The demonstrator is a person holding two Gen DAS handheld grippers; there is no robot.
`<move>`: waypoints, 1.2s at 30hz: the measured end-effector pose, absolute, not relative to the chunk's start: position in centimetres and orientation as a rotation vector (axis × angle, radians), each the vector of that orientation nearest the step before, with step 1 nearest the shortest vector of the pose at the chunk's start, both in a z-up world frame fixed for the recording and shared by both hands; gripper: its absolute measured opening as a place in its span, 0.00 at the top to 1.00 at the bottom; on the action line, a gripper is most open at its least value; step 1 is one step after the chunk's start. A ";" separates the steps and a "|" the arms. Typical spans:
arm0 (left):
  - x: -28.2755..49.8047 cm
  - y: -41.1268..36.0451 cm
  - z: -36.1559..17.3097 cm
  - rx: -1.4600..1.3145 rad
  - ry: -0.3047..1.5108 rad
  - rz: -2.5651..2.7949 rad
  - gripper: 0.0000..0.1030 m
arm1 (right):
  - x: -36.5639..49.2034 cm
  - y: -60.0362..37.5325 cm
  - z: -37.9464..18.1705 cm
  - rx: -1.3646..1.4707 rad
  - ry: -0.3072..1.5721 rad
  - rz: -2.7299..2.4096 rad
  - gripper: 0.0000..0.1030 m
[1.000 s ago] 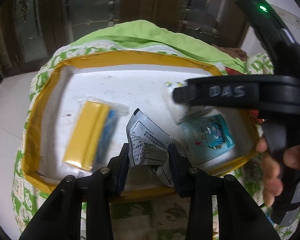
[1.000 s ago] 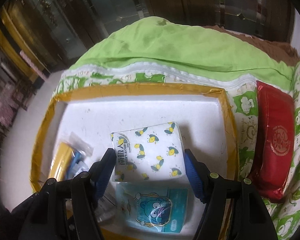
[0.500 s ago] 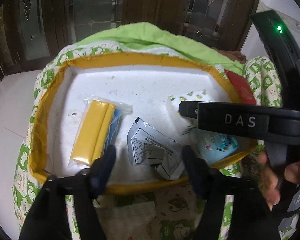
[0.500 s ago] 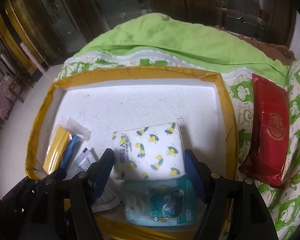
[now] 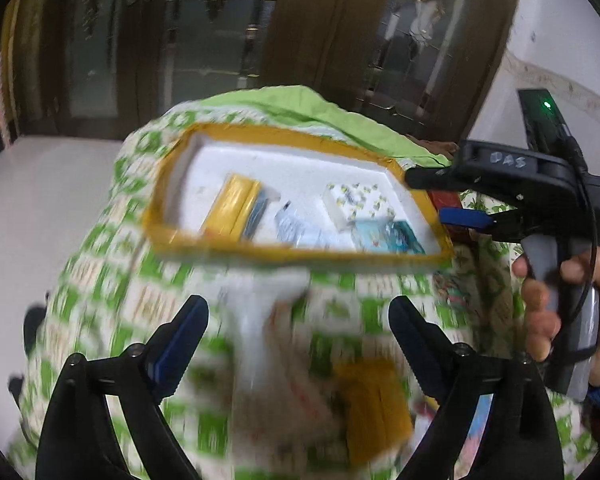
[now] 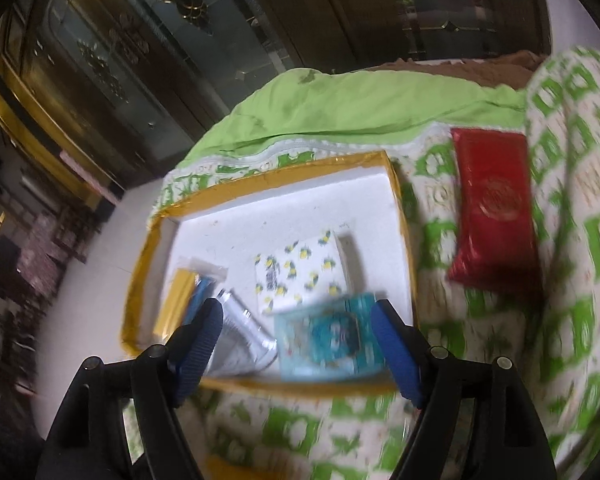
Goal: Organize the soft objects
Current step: 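Move the left tool to the clear blue-printed bag while the right tool moves to the blue knitted toy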
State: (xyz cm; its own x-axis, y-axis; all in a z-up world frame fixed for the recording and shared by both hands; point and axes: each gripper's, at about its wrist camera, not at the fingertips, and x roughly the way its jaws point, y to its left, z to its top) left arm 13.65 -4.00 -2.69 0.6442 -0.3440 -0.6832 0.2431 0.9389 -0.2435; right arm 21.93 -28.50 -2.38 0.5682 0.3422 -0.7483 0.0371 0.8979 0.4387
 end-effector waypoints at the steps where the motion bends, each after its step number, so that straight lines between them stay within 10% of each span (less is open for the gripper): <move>1: 12.9 -3.5 -2.9 -0.153 0.812 -0.330 0.11 | 21.2 -28.7 -2.3 0.447 0.956 0.193 0.22; 36: 3.1 -5.9 -3.9 -0.113 0.861 -0.437 0.11 | 2.6 -29.1 -3.9 0.503 1.156 0.266 0.22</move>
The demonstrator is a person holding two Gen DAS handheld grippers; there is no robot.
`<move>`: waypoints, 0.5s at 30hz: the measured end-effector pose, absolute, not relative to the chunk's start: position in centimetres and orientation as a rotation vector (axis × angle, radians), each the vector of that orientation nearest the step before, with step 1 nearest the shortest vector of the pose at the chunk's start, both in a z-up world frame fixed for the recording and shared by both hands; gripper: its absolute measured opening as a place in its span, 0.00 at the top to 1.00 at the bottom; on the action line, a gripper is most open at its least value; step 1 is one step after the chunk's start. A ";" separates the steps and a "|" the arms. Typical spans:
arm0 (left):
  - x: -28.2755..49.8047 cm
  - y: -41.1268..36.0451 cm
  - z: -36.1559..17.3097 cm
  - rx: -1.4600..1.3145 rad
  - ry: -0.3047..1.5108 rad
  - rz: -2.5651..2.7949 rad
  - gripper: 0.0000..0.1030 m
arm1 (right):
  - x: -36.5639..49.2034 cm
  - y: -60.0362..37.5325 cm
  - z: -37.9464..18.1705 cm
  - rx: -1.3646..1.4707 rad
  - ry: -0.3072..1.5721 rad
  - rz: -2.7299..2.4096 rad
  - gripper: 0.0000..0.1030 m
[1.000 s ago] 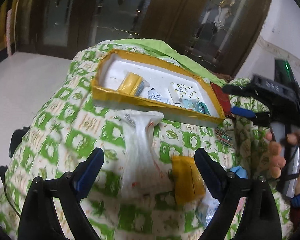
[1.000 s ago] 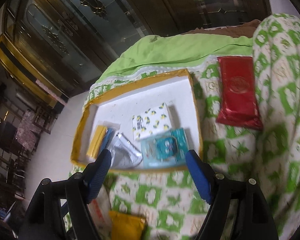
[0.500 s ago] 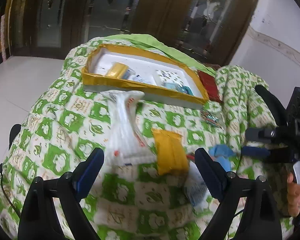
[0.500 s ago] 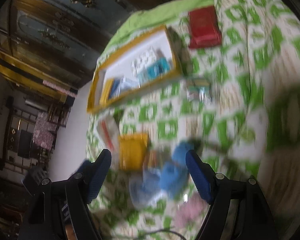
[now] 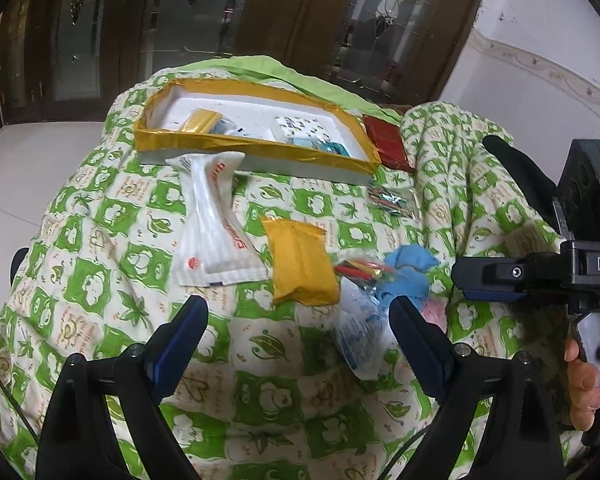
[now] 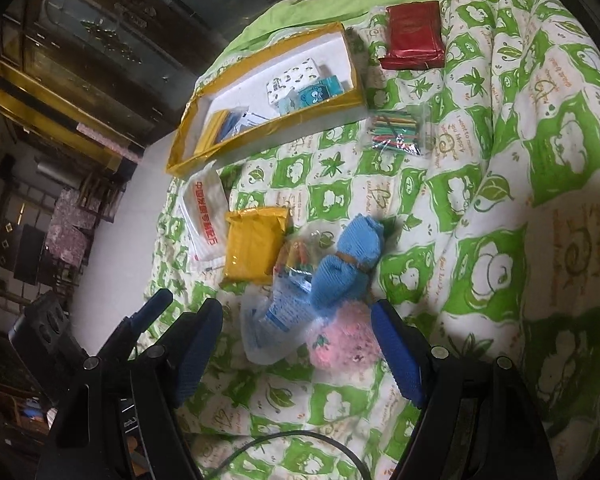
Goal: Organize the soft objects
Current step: 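Move the left tool to the clear blue-printed bag while the right tool moves to the blue knitted toy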
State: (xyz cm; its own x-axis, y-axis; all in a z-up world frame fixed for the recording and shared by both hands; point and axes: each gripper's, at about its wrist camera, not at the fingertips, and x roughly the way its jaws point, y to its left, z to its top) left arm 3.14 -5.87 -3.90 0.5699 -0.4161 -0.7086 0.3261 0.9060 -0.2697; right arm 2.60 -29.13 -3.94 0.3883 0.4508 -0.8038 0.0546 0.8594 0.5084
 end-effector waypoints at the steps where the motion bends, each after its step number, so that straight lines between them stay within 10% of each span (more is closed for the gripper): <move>1: 3.1 -6.0 -4.0 -0.110 0.866 -0.442 0.11 | 2.5 -29.1 -4.0 0.500 1.158 0.264 0.22; 15: 2.3 -8.5 -5.7 -0.029 0.920 -0.496 0.11 | 2.2 -29.2 -4.6 0.447 1.180 0.247 0.22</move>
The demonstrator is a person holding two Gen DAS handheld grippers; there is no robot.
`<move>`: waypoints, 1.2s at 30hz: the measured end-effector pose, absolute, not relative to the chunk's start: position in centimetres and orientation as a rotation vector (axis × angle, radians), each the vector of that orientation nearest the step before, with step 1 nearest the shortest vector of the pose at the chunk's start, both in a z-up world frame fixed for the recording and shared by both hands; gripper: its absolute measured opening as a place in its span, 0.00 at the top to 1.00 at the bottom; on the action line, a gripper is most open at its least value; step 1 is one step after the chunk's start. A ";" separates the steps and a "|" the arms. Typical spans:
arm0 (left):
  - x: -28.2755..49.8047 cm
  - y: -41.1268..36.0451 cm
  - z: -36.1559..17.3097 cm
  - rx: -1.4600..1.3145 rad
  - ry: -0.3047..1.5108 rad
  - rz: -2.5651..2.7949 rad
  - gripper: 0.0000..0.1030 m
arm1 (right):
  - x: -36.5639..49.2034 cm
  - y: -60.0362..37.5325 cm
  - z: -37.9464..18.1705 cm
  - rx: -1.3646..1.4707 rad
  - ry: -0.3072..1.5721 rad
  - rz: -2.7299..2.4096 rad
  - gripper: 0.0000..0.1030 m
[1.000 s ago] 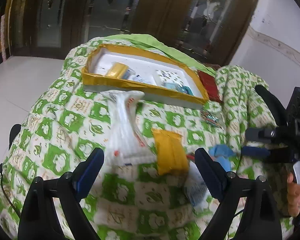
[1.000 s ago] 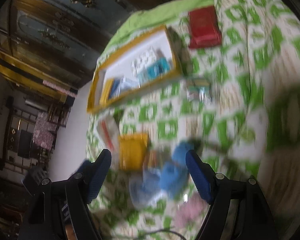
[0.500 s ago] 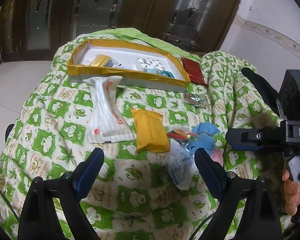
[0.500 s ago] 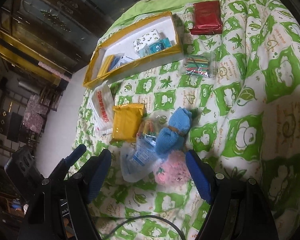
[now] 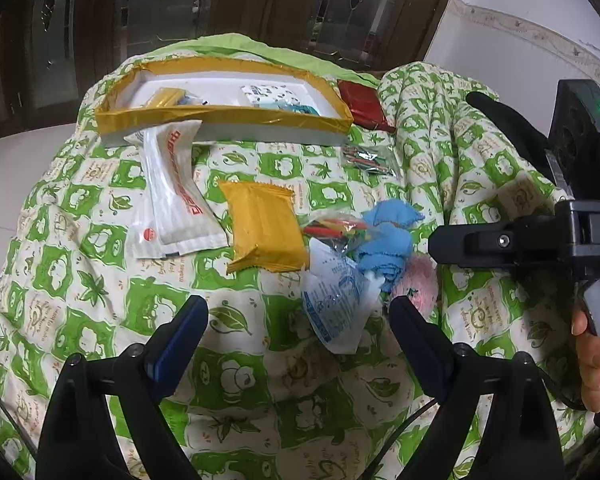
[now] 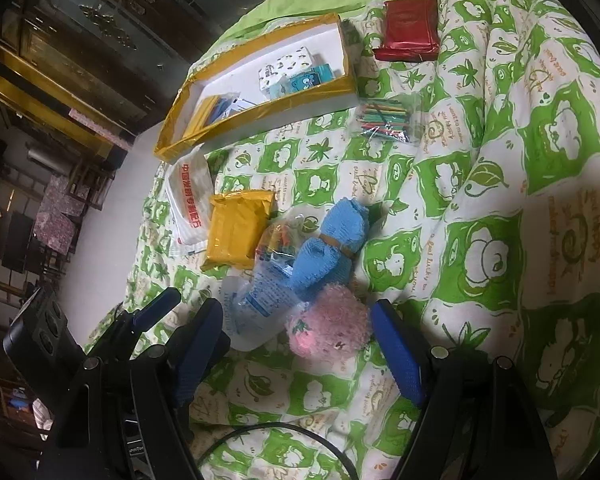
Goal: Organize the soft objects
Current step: 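Move the left tool to the clear blue-printed bag while the right tool moves to the blue knitted toy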
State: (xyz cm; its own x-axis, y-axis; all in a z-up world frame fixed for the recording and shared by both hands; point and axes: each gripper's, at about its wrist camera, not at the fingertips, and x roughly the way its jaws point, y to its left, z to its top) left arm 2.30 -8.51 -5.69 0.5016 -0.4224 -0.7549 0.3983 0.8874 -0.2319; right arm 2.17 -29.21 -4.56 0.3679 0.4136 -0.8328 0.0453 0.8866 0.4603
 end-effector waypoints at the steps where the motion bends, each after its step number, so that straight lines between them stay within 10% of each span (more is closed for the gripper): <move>1: 2.3 -8.6 -5.8 -0.026 0.923 -0.497 0.11 | 2.2 -29.2 -4.6 0.448 1.179 0.242 0.22; 29: 2.2 -9.6 -6.8 -0.001 0.940 -0.502 0.12 | 3.9 -30.1 -5.5 0.439 1.160 0.177 0.38; 36: 2.6 -11.1 -7.3 0.018 0.963 -0.535 0.32 | 4.7 -29.9 -5.8 0.441 1.160 0.170 0.38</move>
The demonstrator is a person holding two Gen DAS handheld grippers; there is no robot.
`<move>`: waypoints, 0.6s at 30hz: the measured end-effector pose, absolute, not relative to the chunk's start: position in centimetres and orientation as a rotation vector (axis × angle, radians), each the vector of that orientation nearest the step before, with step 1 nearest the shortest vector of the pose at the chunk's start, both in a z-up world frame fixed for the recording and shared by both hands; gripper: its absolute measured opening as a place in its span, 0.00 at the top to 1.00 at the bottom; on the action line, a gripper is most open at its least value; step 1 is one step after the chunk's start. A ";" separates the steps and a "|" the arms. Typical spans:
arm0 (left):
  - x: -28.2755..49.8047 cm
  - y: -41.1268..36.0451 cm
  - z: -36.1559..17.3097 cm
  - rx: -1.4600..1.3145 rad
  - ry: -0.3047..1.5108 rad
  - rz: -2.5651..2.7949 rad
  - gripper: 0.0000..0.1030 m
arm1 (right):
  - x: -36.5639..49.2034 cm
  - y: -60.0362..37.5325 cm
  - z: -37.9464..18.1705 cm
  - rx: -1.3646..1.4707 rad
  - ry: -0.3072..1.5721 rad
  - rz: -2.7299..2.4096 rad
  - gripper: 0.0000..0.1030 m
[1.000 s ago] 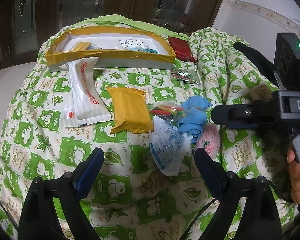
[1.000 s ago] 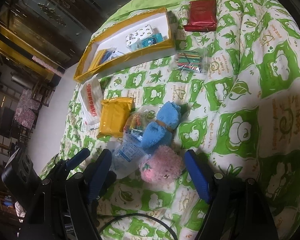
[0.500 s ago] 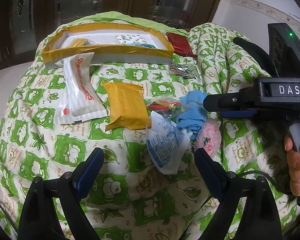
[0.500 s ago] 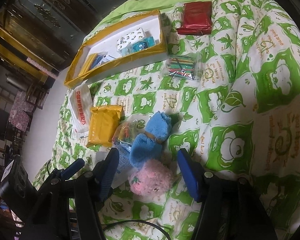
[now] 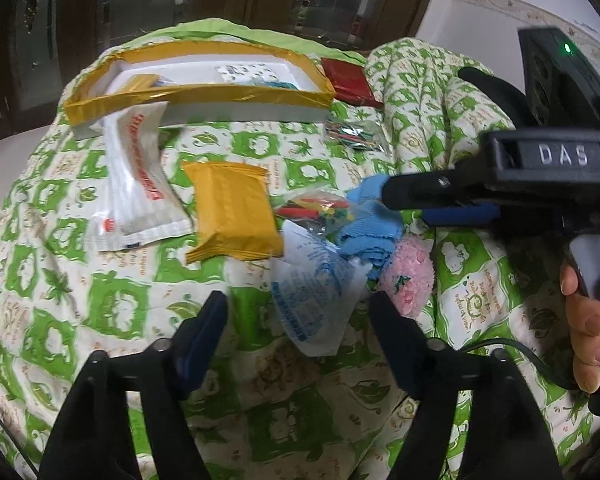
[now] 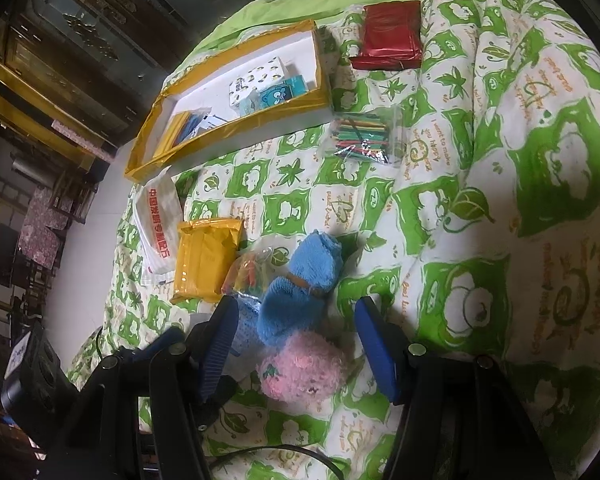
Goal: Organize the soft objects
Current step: 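Move the left tool to the clear blue-printed bag while the right tool moves to the blue knitted toy, then grasp the clear bag with the left tool while the right tool grasps the blue knitted toy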
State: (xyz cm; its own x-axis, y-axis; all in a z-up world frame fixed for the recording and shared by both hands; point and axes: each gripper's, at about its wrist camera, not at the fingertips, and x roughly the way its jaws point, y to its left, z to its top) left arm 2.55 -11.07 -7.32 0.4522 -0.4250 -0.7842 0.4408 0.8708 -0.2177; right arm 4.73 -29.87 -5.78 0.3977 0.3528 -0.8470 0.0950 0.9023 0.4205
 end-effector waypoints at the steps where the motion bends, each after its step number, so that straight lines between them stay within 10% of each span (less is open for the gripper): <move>1: 2.6 -11.2 -7.4 0.021 0.964 -0.537 0.34 | 4.7 -29.9 -5.8 0.439 1.161 0.170 0.38; 15: 3.9 -11.7 -8.0 -0.007 0.989 -0.542 0.36 | 6.5 -30.3 -7.2 0.474 1.220 0.153 0.44; 18: 4.0 -12.2 -8.3 0.006 1.004 -0.558 0.51 | 6.8 -29.8 -7.6 0.456 1.234 0.149 0.44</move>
State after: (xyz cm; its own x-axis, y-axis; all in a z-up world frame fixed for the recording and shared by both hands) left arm 4.04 -12.16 -8.33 0.4097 -0.4400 -0.7991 0.4458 0.8608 -0.2455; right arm 6.79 -29.83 -7.56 0.3344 0.3514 -0.8745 0.1334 0.9009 0.4130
